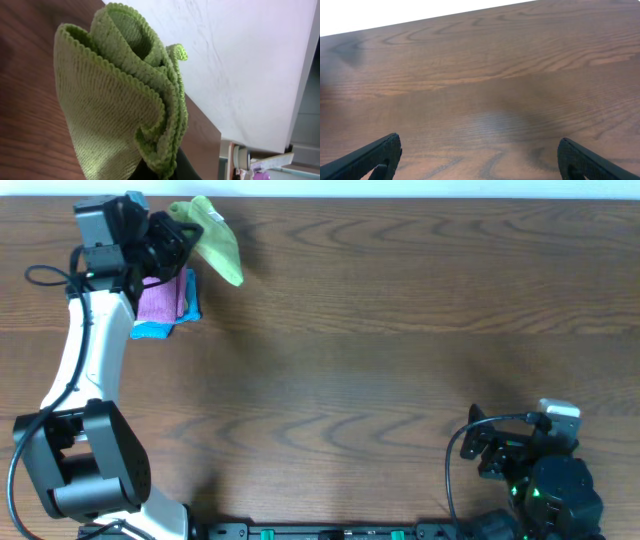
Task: Fold the cloth
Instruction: 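Lift the green cloth with the left gripper and carry it to the cloth stack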
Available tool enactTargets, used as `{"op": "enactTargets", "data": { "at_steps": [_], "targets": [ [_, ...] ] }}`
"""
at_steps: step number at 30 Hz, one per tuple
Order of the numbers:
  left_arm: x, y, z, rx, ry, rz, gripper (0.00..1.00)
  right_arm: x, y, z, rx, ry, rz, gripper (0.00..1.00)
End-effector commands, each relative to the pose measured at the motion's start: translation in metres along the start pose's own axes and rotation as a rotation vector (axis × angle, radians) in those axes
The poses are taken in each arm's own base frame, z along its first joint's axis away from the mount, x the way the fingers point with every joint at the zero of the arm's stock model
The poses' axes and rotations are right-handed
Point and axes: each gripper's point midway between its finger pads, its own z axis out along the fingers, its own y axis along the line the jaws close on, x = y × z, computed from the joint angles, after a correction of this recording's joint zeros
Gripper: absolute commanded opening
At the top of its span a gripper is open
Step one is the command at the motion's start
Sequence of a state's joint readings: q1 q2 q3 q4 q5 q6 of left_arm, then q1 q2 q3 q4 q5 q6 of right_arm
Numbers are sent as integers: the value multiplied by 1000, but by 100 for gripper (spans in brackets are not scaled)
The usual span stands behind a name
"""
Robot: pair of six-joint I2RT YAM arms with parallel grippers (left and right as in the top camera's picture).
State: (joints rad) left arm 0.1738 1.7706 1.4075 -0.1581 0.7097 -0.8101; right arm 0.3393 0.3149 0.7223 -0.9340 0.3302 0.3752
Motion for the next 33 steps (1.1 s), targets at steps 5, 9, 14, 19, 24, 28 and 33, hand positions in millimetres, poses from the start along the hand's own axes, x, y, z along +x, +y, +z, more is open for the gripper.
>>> {"op": "enactTargets", "data": {
  "at_steps": [5,9,14,19,24,28,33],
  "targets": [
    [-28,-5,-28,40,-48,17,6,1,-3,1,17,0,15,99],
    [-38,1,-37,43,-64,3,6,1,-3,1,17,0,15,99],
    [-45,6,-41,35,-85,3,6,1,-3,1,17,0,15,99],
    [-46,7,-41,27,-94,31,5,1,-3,1,17,0,15,99],
    [-50,11,-42,6,-114,48,6,1,-3,1,17,0,15,99],
    [-56,17,-45,-13,-136,63,6,1,-3,1,17,0,15,99],
    [-64,24,-50,-32,-162,63,6,1,-3,1,17,0,15,99]
  ]
}}
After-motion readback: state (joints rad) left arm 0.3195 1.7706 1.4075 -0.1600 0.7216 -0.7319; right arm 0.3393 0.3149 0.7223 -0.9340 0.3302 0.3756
